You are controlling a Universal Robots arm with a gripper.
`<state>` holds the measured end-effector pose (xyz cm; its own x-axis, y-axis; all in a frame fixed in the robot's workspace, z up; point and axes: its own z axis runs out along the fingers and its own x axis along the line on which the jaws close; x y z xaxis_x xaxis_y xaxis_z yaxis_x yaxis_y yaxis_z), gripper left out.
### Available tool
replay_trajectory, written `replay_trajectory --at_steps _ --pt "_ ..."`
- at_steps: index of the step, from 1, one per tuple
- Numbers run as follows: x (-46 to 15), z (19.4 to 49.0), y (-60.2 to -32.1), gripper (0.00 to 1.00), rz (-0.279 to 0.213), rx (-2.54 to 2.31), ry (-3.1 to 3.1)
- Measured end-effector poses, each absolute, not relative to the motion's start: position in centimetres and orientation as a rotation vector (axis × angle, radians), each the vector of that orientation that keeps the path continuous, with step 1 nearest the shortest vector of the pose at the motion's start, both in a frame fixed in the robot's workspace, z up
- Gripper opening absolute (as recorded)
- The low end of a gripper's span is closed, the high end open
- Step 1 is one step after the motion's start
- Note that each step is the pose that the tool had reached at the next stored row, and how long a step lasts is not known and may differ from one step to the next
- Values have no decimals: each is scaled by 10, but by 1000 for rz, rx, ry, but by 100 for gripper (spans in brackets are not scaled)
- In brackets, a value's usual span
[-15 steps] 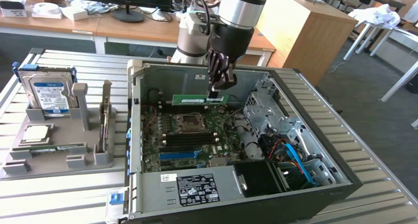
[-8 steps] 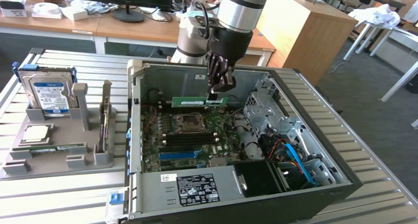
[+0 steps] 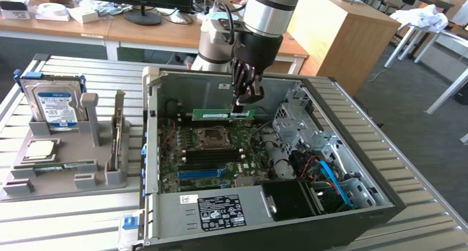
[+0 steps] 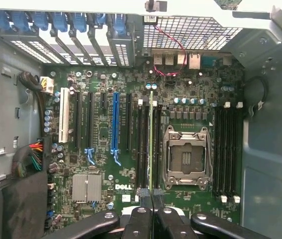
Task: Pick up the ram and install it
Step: 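Pick up the ram and move it above insertion slot, then insert the ram into the slot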
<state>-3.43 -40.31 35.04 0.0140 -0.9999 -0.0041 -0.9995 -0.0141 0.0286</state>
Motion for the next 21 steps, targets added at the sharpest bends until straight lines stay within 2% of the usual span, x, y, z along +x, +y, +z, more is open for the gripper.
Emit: replay_trajectory --at_steps 21 --pt "-34 350 -409 11 -36 2225 -2193"
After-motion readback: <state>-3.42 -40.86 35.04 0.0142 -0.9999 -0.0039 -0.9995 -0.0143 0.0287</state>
